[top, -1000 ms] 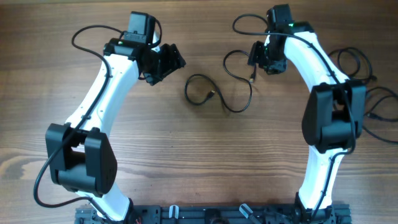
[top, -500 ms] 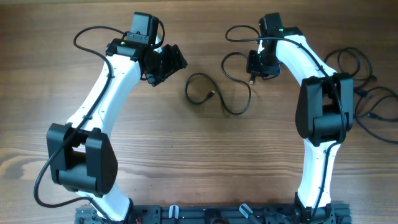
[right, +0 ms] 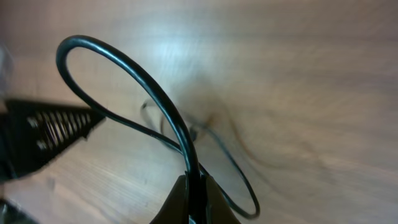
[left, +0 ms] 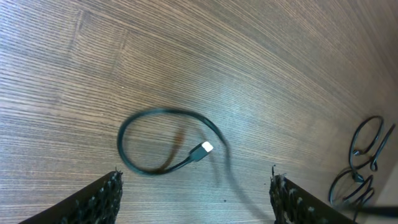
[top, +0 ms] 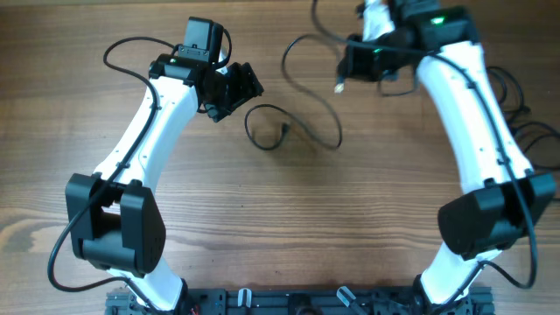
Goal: Untangle cables
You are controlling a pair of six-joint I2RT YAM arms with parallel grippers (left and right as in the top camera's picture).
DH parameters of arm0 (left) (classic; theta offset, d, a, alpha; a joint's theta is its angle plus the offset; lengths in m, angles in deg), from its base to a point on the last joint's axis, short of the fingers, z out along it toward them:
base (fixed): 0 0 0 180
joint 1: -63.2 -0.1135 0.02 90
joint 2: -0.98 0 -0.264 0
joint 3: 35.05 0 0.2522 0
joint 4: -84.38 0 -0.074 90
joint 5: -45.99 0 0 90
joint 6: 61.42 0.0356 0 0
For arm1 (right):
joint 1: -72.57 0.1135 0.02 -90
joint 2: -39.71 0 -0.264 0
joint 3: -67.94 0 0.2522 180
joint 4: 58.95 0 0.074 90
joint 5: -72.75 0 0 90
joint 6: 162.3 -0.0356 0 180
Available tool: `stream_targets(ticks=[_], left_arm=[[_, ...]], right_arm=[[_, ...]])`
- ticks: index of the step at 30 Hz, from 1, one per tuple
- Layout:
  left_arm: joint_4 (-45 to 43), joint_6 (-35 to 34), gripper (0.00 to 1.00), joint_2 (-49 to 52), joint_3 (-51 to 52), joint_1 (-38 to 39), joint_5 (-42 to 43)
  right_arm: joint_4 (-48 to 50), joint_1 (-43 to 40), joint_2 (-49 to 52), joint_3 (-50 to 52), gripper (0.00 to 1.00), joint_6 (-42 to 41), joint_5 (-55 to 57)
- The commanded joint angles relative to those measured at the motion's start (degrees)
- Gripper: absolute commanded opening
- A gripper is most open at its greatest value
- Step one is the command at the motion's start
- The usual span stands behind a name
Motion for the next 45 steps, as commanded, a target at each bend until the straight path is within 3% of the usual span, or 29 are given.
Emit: stream_targets(ticks=[1, 5, 19, 22, 29, 37, 41, 45], left_arm=[[-0.22, -0.59, 0.78, -0.42, -0.15, -0.44, -0.7], [0.66, -0.55, 0.78, -0.42, -0.15, -1.27, -0.28], [2.12, 0.04, 0.79, -0.39, -0.13, 0.92, 1.05], [1.05, -0.17, 0.85, -0.39, -0.13, 3.13, 1.01], [-0.11, -1.86, 0.87, -0.42, -0.13, 3.76, 1.03], [-3.61, -1.14, 0.95, -0.42, -0.13, 3.89, 9.7], [-6.95, 6.21, 1.0, -0.42, -0.13, 3.89, 18.43], [-10.38, 11.19, 1.0, -0.42, -0.13, 3.89, 18.6]], right_arm=[[2.12, 4.52, 1.7, 5.44, 0.04, -4.74, -1.18], [5.99, 4.68, 1.75, 9.9, 0.04, -8.68, -0.11], [6.62, 5.05, 2.25, 9.94, 0.04, -11.06, 5.09], [6.36, 5.01, 1.81, 8.92, 0.04, -10.08, 4.15], [5.44, 1.36, -5.57, 6.51, 0.04, -8.48, -0.61], [8.63, 0.55, -10.6, 6.51, 0.04, -7.28, -4.87], [10.23, 0.55, -10.6, 6.51, 0.05, -8.59, -4.9], [10.45, 0.17, -10.6, 6.51, 0.04, -8.63, -6.12]])
